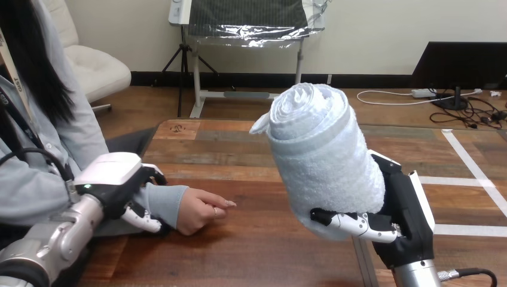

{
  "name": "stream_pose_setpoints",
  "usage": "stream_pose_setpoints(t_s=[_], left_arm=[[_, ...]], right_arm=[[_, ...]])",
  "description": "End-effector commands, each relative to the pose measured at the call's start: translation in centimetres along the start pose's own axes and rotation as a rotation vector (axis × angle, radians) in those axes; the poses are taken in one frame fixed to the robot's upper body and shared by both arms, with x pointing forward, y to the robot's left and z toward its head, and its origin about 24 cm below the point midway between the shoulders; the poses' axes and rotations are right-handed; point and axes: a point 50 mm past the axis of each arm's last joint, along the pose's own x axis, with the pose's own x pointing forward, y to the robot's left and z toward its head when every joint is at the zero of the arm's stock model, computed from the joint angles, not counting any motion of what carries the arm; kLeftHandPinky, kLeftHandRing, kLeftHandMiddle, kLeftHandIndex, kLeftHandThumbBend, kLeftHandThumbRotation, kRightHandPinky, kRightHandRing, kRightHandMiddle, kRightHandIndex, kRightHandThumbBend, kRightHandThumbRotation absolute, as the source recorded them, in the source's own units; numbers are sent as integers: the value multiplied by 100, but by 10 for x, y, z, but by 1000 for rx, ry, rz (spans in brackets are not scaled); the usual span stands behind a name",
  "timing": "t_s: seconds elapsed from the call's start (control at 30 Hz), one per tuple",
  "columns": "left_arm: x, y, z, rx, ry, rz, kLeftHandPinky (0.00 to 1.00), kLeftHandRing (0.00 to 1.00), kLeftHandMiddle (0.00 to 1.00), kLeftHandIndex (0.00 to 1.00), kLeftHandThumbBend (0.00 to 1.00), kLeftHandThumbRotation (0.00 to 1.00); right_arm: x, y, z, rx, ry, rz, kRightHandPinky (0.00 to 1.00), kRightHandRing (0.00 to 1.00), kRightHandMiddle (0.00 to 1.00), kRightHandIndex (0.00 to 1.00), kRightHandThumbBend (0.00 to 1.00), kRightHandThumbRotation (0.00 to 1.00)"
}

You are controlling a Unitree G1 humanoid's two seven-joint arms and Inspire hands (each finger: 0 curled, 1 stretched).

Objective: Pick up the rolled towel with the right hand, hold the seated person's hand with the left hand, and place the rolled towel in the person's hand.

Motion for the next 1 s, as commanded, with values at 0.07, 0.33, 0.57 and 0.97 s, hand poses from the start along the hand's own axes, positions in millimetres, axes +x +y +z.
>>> stream_pose_setpoints(t_s=[0.07, 0.33, 0.57, 0.97], left_arm=[[13, 4, 27, 8, -83, -10, 58, 61, 65, 73, 100, 32], [15, 4, 34, 16, -107, -9, 56, 60, 64, 72, 100, 30], [16, 3, 38, 29, -134, -11, 56, 63, 67, 72, 100, 28], [16, 3, 42, 57, -149, -26, 53, 61, 64, 68, 100, 21]], right_arm=[[21, 5, 16, 10, -113, 17, 23, 30, 43, 44, 51, 0], [23, 6, 15, 13, -106, 17, 22, 29, 43, 44, 52, 0], [24, 7, 14, 10, -101, 20, 22, 29, 42, 44, 53, 0], [27, 9, 14, 16, -105, 24, 23, 30, 42, 45, 52, 0]])
